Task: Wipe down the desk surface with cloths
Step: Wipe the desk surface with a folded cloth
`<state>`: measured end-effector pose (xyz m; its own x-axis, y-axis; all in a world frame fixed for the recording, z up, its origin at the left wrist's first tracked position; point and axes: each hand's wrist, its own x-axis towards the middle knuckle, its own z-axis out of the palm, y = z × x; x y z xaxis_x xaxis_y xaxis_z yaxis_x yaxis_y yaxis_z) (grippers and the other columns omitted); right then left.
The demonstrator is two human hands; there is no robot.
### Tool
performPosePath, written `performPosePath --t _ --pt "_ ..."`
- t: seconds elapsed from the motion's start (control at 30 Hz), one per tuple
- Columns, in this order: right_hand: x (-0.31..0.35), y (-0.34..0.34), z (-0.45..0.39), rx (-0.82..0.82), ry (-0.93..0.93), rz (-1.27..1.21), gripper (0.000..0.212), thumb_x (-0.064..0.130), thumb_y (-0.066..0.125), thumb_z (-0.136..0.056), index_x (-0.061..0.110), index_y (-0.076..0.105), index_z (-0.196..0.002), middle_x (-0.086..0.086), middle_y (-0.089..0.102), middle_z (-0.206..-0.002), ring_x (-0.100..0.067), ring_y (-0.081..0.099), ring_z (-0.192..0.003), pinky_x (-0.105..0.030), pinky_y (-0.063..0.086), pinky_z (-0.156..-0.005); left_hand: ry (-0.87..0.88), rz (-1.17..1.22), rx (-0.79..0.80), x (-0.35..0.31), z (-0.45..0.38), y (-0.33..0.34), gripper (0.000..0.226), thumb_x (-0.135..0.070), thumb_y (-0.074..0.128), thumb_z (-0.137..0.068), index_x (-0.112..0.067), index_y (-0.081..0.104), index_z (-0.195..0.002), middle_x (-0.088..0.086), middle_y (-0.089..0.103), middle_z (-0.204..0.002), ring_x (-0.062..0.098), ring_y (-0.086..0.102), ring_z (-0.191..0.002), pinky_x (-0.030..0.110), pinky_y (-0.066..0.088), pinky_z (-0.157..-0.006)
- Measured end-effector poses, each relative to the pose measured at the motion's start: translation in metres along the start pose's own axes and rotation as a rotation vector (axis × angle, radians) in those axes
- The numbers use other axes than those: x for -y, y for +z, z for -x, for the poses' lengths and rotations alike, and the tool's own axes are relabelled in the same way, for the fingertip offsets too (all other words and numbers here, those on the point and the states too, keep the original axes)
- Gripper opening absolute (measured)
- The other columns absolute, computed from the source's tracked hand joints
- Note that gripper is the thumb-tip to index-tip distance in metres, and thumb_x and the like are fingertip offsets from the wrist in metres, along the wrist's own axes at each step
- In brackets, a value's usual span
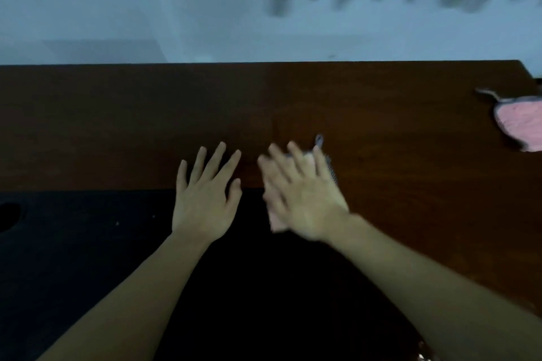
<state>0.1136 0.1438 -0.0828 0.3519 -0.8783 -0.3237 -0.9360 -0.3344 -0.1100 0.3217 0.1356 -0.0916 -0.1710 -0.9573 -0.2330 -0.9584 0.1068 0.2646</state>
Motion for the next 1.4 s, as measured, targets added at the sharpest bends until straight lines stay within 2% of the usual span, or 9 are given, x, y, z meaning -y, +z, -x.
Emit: performPosePath --t 0.17,0.33,0.53,0.67,0.83,0.93,1.2,1.3,1.4 --pt "0.004 0.007 0.041 0.085 -0.231 0.009 0.062 0.060 0.009 -0.105 0.042 -0.024 -0.154 0.012 -0.030 -0.162 -0.020 -0.035 -0.148 -0.053 -0.024 -0.118 0.006 -0.008 -0.048 -0.003 0.003 0.001 0.056 -0.047 0.025 -0.106 -0.043 0.010 -0.160 -0.015 -0.006 -0.168 0.014 -0.014 -0.155 0.043 -0.009 -0.125" --pt "-0.047 -0.012 -0.029 -0.050 -0.003 0.073 0.062 0.056 0.011 -0.106 0.039 -0.016 -0.159 0.010 -0.017 -0.169 -0.023 -0.018 -0.155 -0.056 -0.008 -0.123 0.008 0.031 -0.011 -0.003 0.001 -0.004 0.055 -0.048 0.023 -0.107 -0.045 0.009 -0.159 -0.017 -0.007 -0.168 0.012 -0.015 -0.154 0.044 -0.009 -0.125" --pt "-0.055 -0.021 -0.079 -0.099 0.192 -0.032 0.061 0.055 0.006 -0.105 0.036 -0.012 -0.161 0.005 -0.012 -0.170 -0.026 -0.015 -0.156 -0.059 -0.010 -0.123 0.031 0.033 -0.038 -0.001 0.003 0.001 0.055 -0.047 0.022 -0.107 -0.043 0.010 -0.160 -0.016 -0.005 -0.169 0.014 -0.014 -0.155 0.045 -0.008 -0.126" --pt "-0.012 0.000 -0.024 -0.055 0.080 -0.011 0.062 0.055 0.004 -0.105 0.034 -0.019 -0.159 0.005 -0.018 -0.169 -0.027 -0.019 -0.155 -0.058 -0.011 -0.122 0.027 0.034 -0.019 0.000 0.003 0.000 0.055 -0.046 0.022 -0.107 -0.043 0.009 -0.160 -0.015 -0.007 -0.169 0.015 -0.015 -0.155 0.046 -0.008 -0.126" --pt "0.005 0.018 0.038 0.007 -0.109 0.040 0.063 0.058 0.011 -0.106 0.035 -0.001 -0.163 0.005 -0.001 -0.171 -0.028 -0.006 -0.157 -0.057 -0.002 -0.121 0.026 0.015 -0.050 -0.002 0.003 0.003 0.060 -0.050 0.011 -0.100 -0.043 0.007 -0.160 -0.014 -0.008 -0.169 0.016 -0.015 -0.155 0.047 -0.009 -0.125" --pt "-0.021 0.006 0.009 -0.018 -0.015 0.027 0.062 0.060 0.008 -0.104 0.043 -0.020 -0.157 0.013 -0.021 -0.167 -0.021 -0.024 -0.153 -0.052 -0.013 -0.123 0.025 0.019 -0.013 -0.003 0.003 -0.001 0.064 -0.052 0.007 -0.096 -0.045 0.003 -0.160 -0.015 -0.012 -0.168 0.015 -0.019 -0.154 0.046 -0.011 -0.125" --pt "-0.061 -0.021 -0.070 -0.096 0.342 -0.057 0.062 0.056 0.002 -0.104 0.036 -0.013 -0.161 0.006 -0.012 -0.170 -0.024 -0.015 -0.156 -0.057 -0.008 -0.123 0.047 0.006 -0.041 0.000 0.002 0.002 0.056 -0.046 0.020 -0.106 -0.043 0.003 -0.160 -0.013 -0.010 -0.168 0.018 -0.018 -0.154 0.047 -0.012 -0.124" --pt "-0.026 -0.006 -0.035 -0.065 0.310 0.001 0.065 0.057 -0.008 -0.099 0.034 -0.021 -0.158 0.005 -0.019 -0.169 -0.026 -0.017 -0.155 -0.058 -0.006 -0.123 0.044 -0.004 -0.038 0.000 0.003 0.003 0.056 -0.046 0.019 -0.106 -0.043 0.001 -0.160 -0.012 -0.010 -0.168 0.019 -0.018 -0.155 0.048 -0.010 -0.125" --pt "0.012 0.016 0.019 -0.049 0.157 -0.013 0.063 0.057 0.002 -0.104 0.034 -0.015 -0.160 0.004 -0.014 -0.169 -0.028 -0.012 -0.156 -0.059 -0.004 -0.123 0.043 -0.006 -0.040 0.000 0.002 0.003 0.057 -0.046 0.018 -0.106 -0.041 0.001 -0.160 -0.010 -0.010 -0.169 0.020 -0.017 -0.155 0.050 -0.009 -0.125"
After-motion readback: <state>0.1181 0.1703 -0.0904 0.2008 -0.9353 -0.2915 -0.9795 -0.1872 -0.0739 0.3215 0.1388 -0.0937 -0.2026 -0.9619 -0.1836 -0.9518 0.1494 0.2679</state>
